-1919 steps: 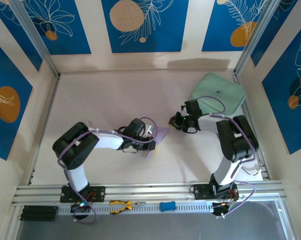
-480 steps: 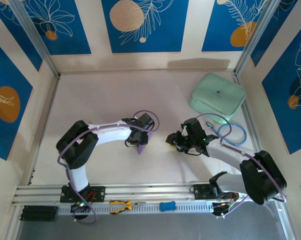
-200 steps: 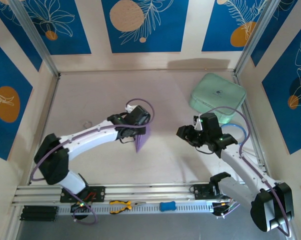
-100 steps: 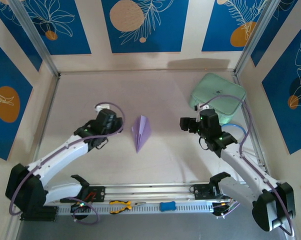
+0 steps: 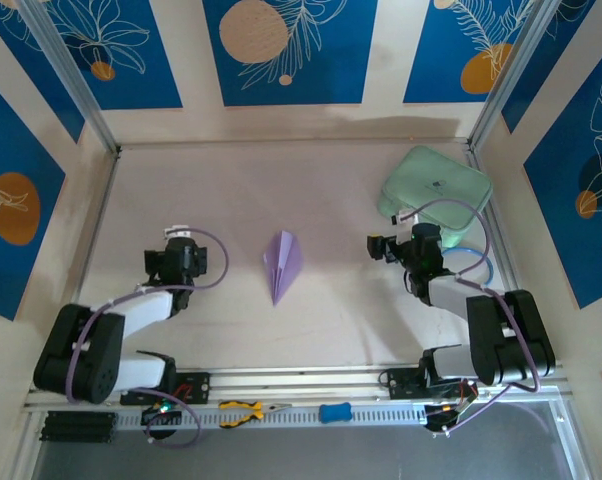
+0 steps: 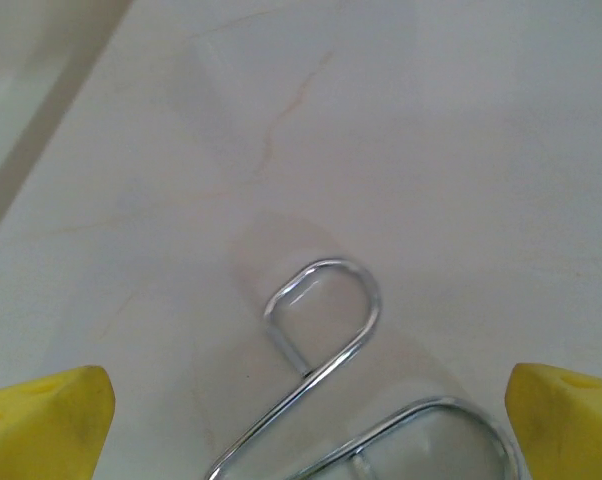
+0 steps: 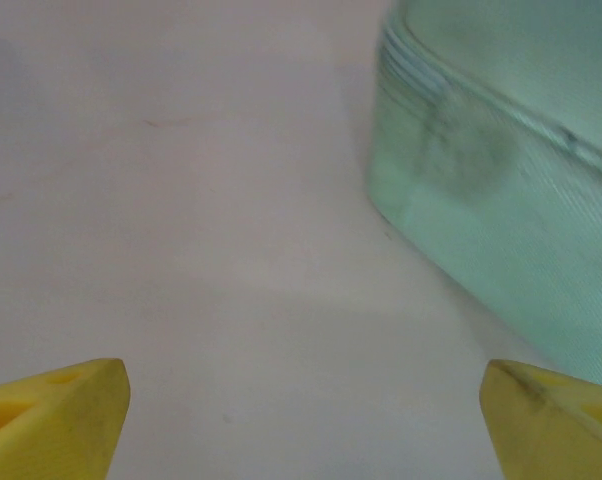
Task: Fold a paper plane with a square sheet of paper (pick it up from the middle)
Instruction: Reset both arms
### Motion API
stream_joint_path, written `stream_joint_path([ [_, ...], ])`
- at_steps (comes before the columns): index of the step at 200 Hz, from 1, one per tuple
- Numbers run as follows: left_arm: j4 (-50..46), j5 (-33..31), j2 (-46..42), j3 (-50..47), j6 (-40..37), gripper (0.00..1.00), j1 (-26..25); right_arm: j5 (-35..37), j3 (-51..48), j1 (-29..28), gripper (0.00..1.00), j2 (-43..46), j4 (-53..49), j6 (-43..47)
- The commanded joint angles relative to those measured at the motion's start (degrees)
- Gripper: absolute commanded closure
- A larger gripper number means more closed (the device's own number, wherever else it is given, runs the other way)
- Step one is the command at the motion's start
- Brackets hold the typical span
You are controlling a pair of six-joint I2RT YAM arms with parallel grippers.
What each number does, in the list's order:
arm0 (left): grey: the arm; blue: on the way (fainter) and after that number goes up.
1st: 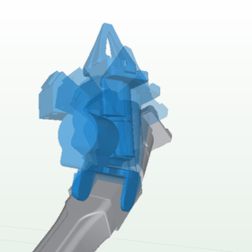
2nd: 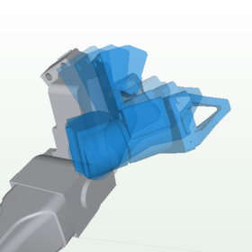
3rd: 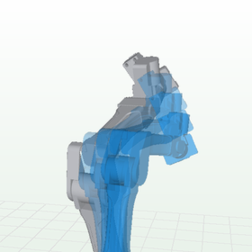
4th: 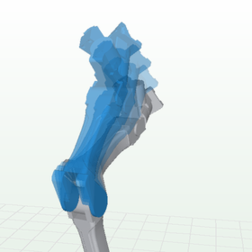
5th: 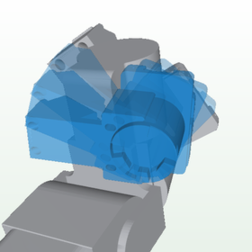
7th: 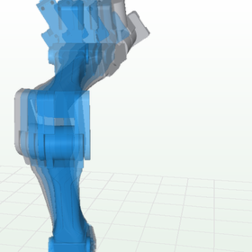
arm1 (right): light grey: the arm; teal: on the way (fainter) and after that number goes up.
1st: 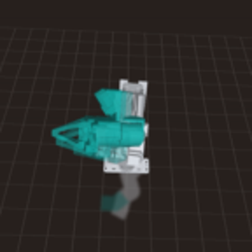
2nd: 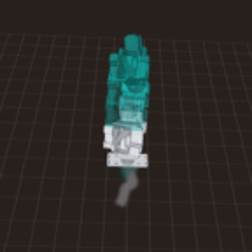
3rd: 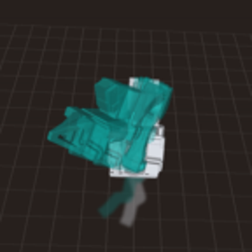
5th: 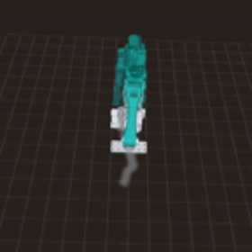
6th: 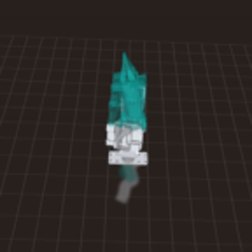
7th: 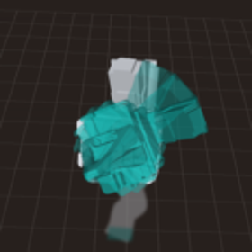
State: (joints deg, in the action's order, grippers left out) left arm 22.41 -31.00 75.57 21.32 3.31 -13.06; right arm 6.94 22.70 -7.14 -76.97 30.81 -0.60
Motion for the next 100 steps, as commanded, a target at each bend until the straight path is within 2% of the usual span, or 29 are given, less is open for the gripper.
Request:
stream_joint_path([
  [1,16.2,7.2,3.3,2.0,-5.7,0.01,1.7,-7.6,-1.9,0.8,0.09,-1.8,12.3,4.9],
  [9,20.5,10.4,5.0,1.6,-6.8,0.00,2.5,-7.1,-3.1,1.1,0.09,-3.4,17.1,4.5],
  [19,23.4,11.7,6.9,1.8,-8.2,0.00,2.9,-7.3,-2.5,2.0,0.08,-2.6,14.4,3.5],
  [31,27.8,13.9,10.5,0.5,-6.3,0.00,4.8,-7.8,-2.1,2.8,0.07,-3.5,14.9,2.7],
  [43,39.5,16.8,15.5,-2.4,-5.8,0.00,6.6,-7.8,-0.2,4.0,0.07,-4.3,12.5,1.3],
  [58,33.0,17.5,13.1,-1.5,-4.2,0.00,7.3,-5.3,1.5,5.6,0.07,-6.8,11.7,-1.6],
  [70,34.0,16.8,14.4,-0.9,-4.3,0.00,7.4,-5.0,-0.2,7.4,0.06,-12.3,22.1,-5.0],
  [79,33.1,16.9,13.8,-0.9,-3.8,0.00,7.6,-4.1,2.0,7.8,0.04,-9.4,11.9,-5.2],
  [90,34.2,17.1,14.2,-1.2,-4.3,0.00,7.6,-3.3,0.8,7.1,0.02,-11.4,18.5,-5.1],
  [100,33.6,18.0,14.1,-0.9,-4.5,0.00,7.5,-1.8,1.3,6.9,0.01,-9.8,14.3,-4.8],
])
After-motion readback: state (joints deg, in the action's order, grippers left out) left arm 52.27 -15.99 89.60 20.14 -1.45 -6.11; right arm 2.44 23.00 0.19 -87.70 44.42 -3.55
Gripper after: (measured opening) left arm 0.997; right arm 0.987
